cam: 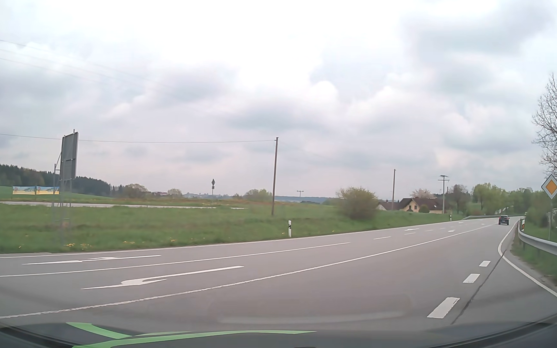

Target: Follow the waypoints while adhering to traffic rules and regulations

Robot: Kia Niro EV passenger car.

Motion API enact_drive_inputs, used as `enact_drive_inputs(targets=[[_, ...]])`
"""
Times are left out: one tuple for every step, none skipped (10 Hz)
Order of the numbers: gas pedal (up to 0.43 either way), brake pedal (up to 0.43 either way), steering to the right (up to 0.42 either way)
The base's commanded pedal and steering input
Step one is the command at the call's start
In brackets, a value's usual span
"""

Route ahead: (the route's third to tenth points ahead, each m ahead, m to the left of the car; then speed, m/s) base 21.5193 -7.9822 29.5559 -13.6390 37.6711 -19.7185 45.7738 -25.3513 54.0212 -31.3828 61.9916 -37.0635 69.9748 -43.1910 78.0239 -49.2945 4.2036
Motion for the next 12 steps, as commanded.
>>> enact_drive_inputs(targets=[[0.409,0.000,0.263],[0.409,0.000,0.263],[0.409,0.000,0.263],[0.409,0.000,0.260],[0.409,0.000,0.255],[0.409,0.000,0.246],[0.409,0.000,0.240],[0.409,0.000,0.236],[0.409,0.000,0.231],[0.409,0.000,0.219],[0.421,0.000,0.204],[0.421,0.000,0.193]])
